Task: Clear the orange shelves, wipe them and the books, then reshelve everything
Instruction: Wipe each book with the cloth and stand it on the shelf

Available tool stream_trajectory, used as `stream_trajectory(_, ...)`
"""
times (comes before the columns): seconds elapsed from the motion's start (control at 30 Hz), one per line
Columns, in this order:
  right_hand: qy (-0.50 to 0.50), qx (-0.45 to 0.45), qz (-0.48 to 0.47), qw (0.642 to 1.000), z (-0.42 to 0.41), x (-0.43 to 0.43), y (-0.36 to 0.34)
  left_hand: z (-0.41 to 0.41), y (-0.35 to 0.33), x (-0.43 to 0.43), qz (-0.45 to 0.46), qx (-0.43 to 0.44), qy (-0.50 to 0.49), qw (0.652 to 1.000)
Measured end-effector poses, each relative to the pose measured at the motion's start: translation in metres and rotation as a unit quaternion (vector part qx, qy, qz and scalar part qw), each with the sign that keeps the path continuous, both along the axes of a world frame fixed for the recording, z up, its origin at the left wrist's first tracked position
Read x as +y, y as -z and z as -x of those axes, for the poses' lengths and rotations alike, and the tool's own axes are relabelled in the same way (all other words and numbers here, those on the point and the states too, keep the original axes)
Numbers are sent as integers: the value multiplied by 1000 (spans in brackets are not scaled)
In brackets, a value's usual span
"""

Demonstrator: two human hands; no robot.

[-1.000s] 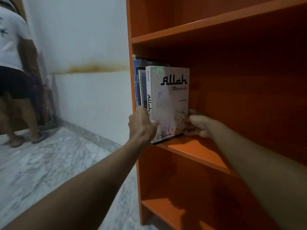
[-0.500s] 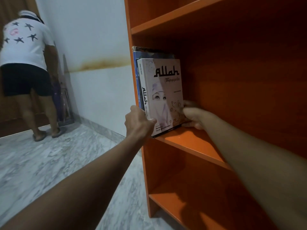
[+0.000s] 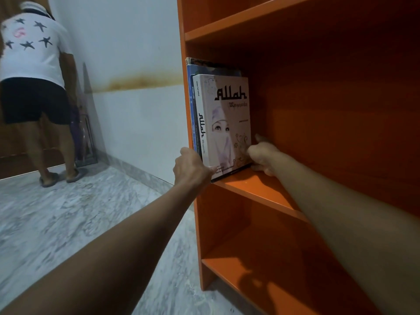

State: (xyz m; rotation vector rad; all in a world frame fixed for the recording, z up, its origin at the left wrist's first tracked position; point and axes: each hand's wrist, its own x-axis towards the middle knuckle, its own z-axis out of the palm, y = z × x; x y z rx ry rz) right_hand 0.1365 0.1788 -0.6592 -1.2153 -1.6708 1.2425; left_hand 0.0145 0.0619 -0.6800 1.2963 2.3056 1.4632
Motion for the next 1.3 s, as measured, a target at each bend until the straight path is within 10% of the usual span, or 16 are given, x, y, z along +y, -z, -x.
stream_trajectory(0.73, 221, -290, -206, 908, -18, -142, 33, 5, 42, -54, 103, 152, 216, 959)
stream_trajectory(1.3, 48, -525, 80, 846, -108, -335, 316, -99, 252, -159, 347, 162, 435, 815)
